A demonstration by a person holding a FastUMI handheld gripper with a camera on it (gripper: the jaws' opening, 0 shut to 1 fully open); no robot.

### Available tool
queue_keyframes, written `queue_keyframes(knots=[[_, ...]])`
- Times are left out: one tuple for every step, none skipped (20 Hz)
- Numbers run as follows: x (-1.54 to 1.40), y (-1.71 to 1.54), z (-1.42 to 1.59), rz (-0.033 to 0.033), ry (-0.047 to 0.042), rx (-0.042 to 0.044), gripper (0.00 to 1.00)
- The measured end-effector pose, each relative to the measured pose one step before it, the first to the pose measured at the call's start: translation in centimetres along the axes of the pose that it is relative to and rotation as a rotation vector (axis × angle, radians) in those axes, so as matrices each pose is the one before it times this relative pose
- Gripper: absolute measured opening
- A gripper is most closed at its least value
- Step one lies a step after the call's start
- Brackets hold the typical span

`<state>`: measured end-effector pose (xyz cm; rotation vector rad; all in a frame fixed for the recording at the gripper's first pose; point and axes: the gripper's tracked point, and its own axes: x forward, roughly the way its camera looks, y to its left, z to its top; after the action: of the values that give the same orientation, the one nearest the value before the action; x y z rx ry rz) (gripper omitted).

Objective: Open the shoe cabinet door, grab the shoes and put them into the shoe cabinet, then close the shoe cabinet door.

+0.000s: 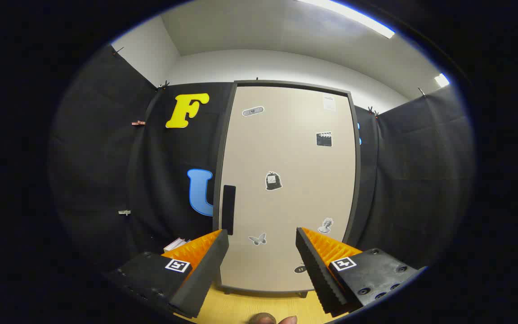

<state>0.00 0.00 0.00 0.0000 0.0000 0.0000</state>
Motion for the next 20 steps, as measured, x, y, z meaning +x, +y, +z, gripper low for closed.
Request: queue_keyframes(knots=[[0.096, -0.073, 0.272, -0.0058, -0.00423, 0.00262, 0.98], [0.178, -0.118, 0.319, -0.00748, -0.00435, -0.0003, 0.97], [0.219, -0.233, 0.263, -0.00886, -0.00611, 0.00014, 0.97], [0.163, -0.156, 0.275, -0.00796, -0.00407, 0.00361, 0.97], [0.258, -0.124, 0.193, -0.0043, -0.00345, 0.00525, 0.97], [0.185, -0.106, 0.054, -0.0049, 0.00356, 0.00676, 0.97], [0.204, -0.243, -0.12, -0.0056, 0.0045, 0.00786, 0.97], [0.243, -0.205, -0.143, -0.00477, 0.00917, 0.00611, 0.97], [0.256, -0.212, -0.277, -0.00302, 0.01152, 0.00198, 0.97], [0.166, -0.178, -0.3, -0.0001, 0.01133, -0.00082, 0.97], [0.149, -0.197, -0.229, -0.00107, 0.00837, -0.0013, 0.97], [0.165, -0.224, -0.146, -0.00323, 0.00237, -0.00222, 0.97], [0.155, -0.304, -0.038, -0.00576, -0.00006, -0.00203, 0.98], [0.119, -0.16, 0.049, -0.00202, -0.00006, 0.00011, 0.98], [0.139, -0.017, -0.011, 0.00059, -0.00063, 0.00155, 0.98], [0.221, 0.116, 0.075, 0.00249, 0.00155, 0.00577, 0.98], [0.331, 0.25, 0.104, 0.00403, 0.00008, 0.01014, 0.97], [0.49, 0.496, 0.097, 0.00603, 0.00352, 0.01358, 0.97], [0.514, 0.513, 0.006, 0.00808, 0.00292, 0.00625, 0.97], [0.695, 0.623, -0.144, 0.00237, 0.00852, 0.0006, 0.97]])
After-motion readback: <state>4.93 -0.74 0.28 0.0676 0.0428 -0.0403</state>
